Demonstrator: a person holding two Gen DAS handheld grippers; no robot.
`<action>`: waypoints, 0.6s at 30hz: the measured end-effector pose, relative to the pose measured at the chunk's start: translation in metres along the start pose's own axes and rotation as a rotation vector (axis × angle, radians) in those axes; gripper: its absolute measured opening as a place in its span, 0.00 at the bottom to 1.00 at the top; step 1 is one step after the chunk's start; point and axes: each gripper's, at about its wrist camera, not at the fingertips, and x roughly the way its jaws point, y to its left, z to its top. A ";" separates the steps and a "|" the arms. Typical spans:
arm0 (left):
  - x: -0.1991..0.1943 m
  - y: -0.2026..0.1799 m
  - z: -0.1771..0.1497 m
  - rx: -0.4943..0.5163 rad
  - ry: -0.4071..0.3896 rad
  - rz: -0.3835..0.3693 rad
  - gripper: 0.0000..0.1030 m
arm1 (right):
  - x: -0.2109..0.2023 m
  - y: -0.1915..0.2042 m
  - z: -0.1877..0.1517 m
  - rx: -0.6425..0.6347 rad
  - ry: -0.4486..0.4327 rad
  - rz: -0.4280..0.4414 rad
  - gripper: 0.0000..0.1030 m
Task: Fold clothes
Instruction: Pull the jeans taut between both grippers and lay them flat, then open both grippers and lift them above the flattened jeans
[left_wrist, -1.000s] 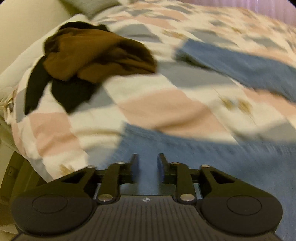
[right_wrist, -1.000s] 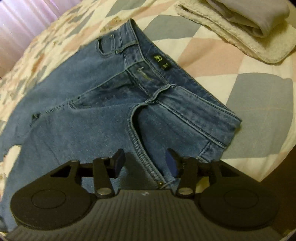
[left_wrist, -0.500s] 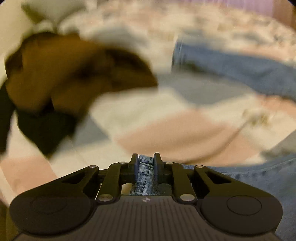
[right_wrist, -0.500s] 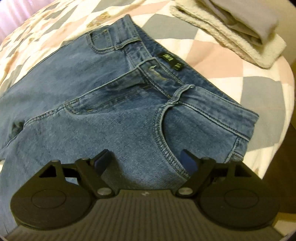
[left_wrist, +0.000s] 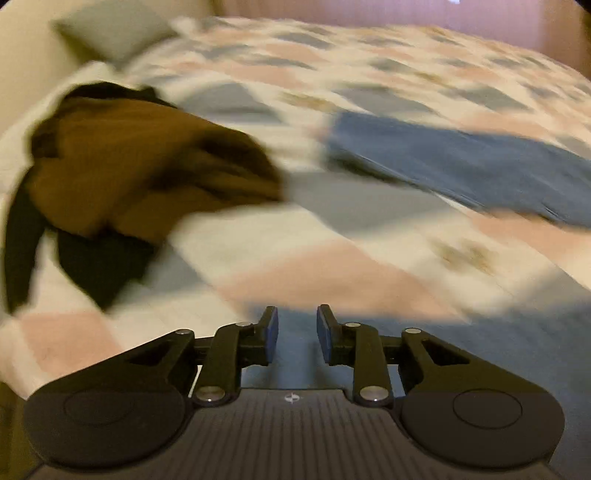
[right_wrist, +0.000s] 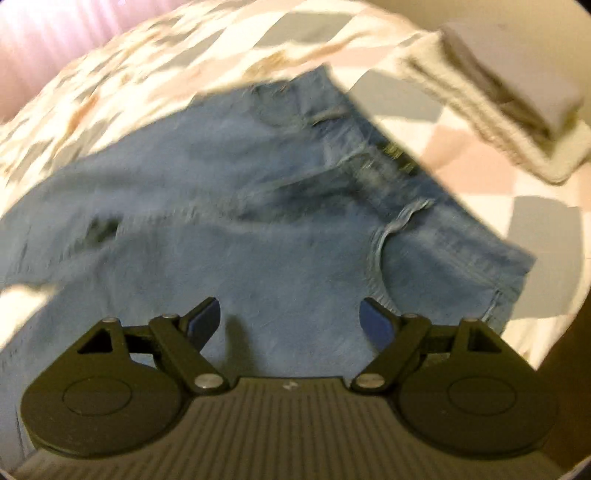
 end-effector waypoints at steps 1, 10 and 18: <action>0.002 -0.012 -0.012 0.011 0.039 -0.006 0.28 | 0.004 -0.005 -0.005 0.001 0.021 0.002 0.78; -0.055 -0.069 -0.071 -0.105 0.249 0.080 0.28 | -0.032 -0.084 -0.011 -0.042 0.063 0.011 0.74; -0.169 -0.193 -0.076 -0.064 0.231 -0.049 0.37 | -0.127 -0.056 -0.019 -0.196 0.041 0.245 0.88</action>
